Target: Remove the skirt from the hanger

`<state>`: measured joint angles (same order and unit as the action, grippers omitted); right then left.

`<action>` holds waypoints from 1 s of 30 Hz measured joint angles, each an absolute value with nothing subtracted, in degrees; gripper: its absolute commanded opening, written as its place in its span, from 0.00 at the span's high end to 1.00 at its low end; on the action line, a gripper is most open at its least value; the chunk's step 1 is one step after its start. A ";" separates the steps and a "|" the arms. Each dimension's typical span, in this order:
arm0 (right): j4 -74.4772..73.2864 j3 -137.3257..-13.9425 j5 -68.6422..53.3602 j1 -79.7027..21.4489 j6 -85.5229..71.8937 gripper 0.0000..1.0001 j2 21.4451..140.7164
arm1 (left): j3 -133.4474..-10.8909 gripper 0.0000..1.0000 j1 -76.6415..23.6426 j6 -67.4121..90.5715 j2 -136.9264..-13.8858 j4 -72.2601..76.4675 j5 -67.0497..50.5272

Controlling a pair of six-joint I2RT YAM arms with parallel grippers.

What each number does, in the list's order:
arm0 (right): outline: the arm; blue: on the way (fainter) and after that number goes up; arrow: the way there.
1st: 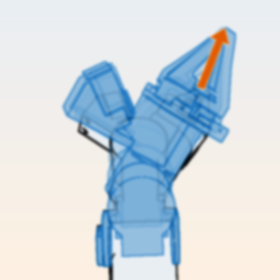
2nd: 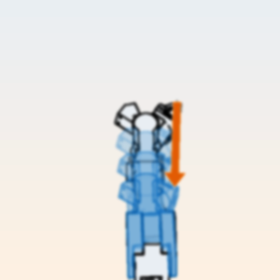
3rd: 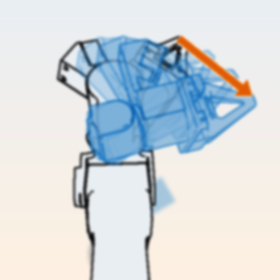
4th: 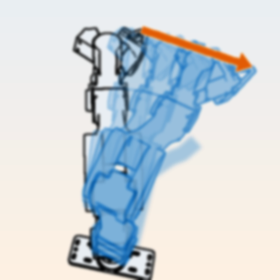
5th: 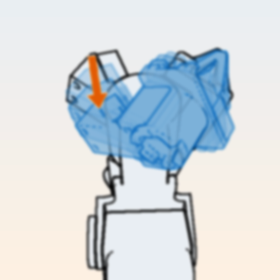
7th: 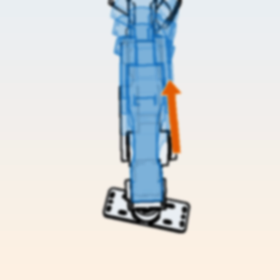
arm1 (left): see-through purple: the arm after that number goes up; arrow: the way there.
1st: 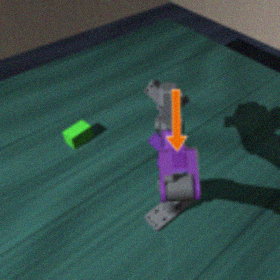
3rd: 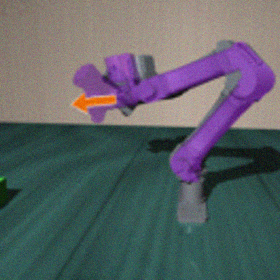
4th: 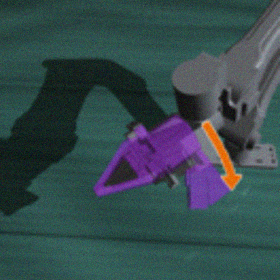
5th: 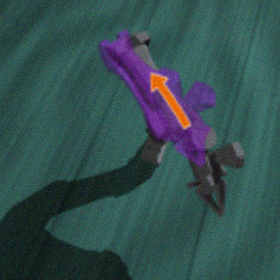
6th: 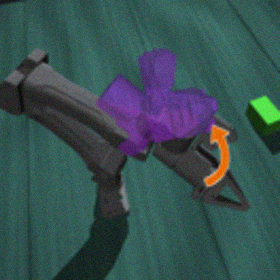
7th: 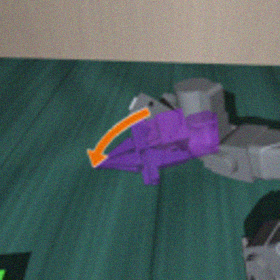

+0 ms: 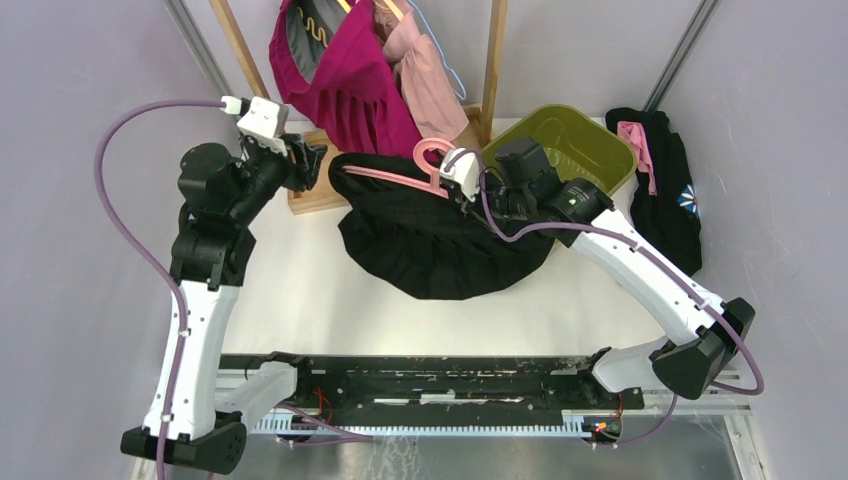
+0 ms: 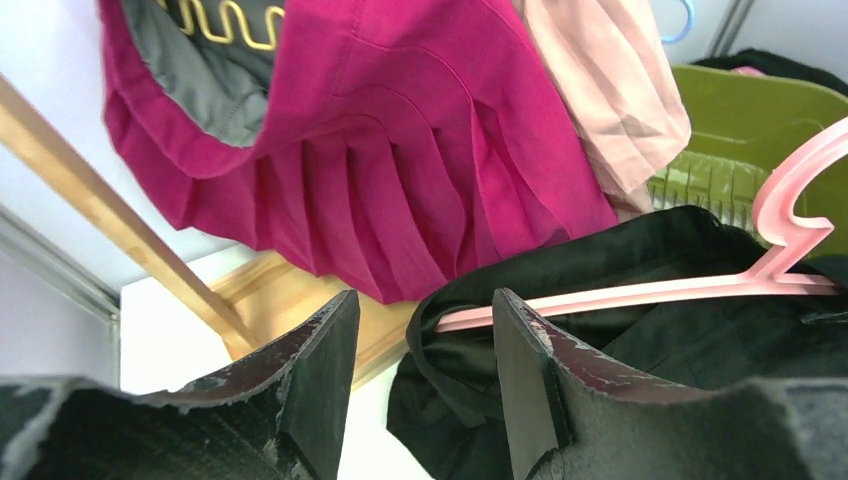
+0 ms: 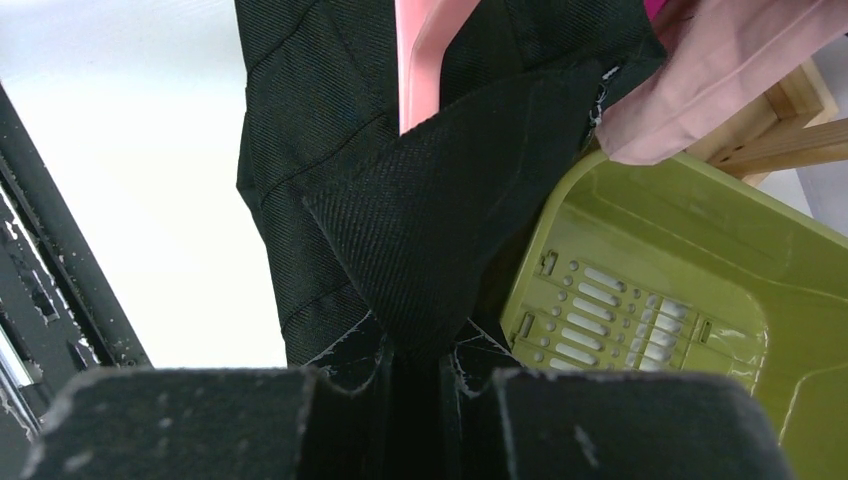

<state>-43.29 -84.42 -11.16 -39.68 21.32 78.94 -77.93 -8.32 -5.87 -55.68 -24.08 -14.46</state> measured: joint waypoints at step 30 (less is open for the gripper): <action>-47.72 -88.53 -10.35 -43.68 22.50 0.99 80.73 | -73.60 0.40 -21.67 -31.20 -65.56 -31.90 -45.01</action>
